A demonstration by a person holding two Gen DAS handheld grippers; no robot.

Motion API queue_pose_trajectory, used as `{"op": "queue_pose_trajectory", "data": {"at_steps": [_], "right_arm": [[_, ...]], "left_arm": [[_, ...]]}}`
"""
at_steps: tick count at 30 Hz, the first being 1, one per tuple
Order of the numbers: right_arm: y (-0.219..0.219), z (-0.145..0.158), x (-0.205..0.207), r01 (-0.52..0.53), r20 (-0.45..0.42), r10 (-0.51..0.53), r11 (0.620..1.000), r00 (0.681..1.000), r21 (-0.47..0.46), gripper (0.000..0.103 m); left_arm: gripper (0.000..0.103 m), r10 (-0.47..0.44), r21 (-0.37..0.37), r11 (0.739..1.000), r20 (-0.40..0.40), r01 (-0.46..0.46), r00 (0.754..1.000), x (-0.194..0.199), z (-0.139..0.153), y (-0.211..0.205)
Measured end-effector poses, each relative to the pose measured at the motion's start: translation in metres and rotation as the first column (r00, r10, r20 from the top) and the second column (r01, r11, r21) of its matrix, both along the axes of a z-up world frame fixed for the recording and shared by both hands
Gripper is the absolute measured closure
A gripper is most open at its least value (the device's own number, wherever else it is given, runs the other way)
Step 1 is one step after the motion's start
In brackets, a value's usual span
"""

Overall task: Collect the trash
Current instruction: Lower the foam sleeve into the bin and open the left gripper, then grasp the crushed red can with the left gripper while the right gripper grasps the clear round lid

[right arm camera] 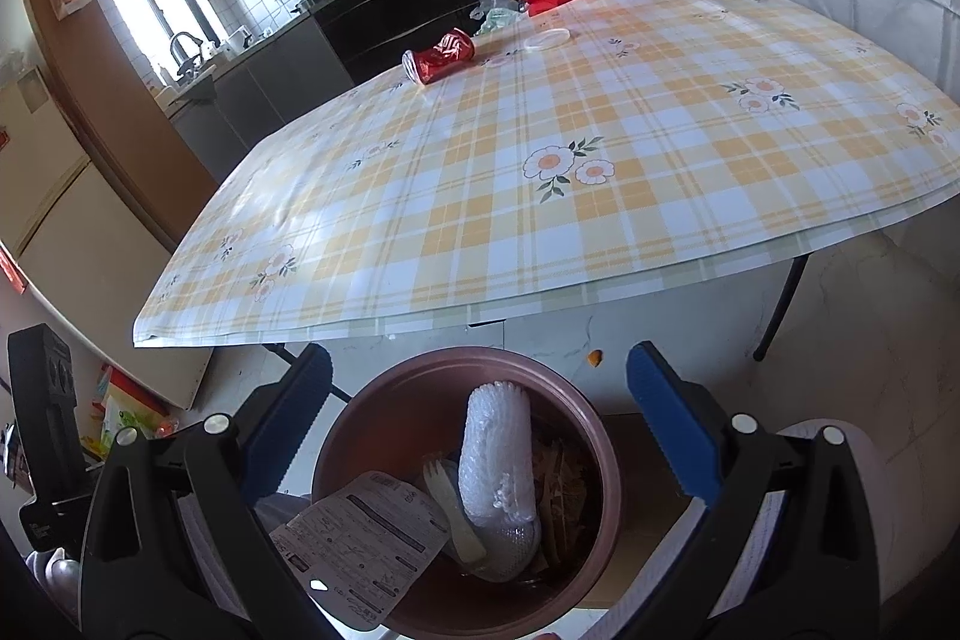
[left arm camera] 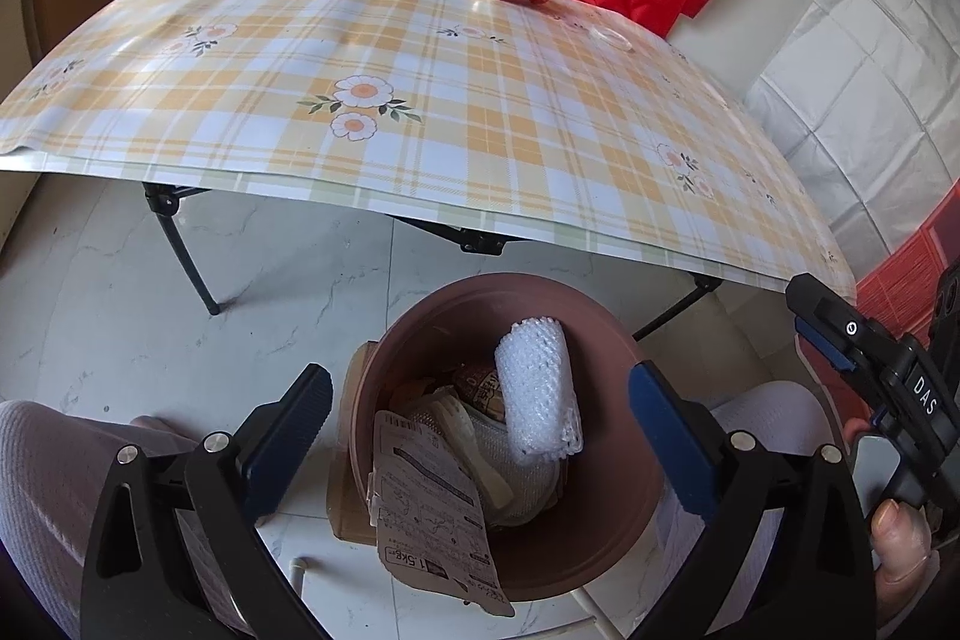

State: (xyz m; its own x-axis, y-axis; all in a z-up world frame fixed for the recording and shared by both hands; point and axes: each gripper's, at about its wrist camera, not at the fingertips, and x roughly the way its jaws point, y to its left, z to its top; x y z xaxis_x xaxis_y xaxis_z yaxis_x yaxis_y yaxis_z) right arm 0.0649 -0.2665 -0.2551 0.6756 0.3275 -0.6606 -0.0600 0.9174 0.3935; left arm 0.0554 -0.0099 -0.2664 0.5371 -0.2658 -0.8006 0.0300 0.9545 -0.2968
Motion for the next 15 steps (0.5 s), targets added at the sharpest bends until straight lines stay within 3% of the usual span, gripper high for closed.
{"op": "queue_pose_trajectory", "data": {"at_steps": [9,15], "right_arm": [[0.007,-0.001,0.007,-0.02,0.0,0.02,1.0,1.0,-0.021,0.006],[0.0,0.005,0.03,-0.007,0.009,0.007,0.999,1.0,-0.037,0.006]], "left_arm": [[0.006,0.031,0.0,1.0,0.034,-0.031,0.999,0.002,0.003,0.007],[0.006,0.023,0.09,0.995,0.176,-0.039,0.984,0.017,0.029,0.017]]}}
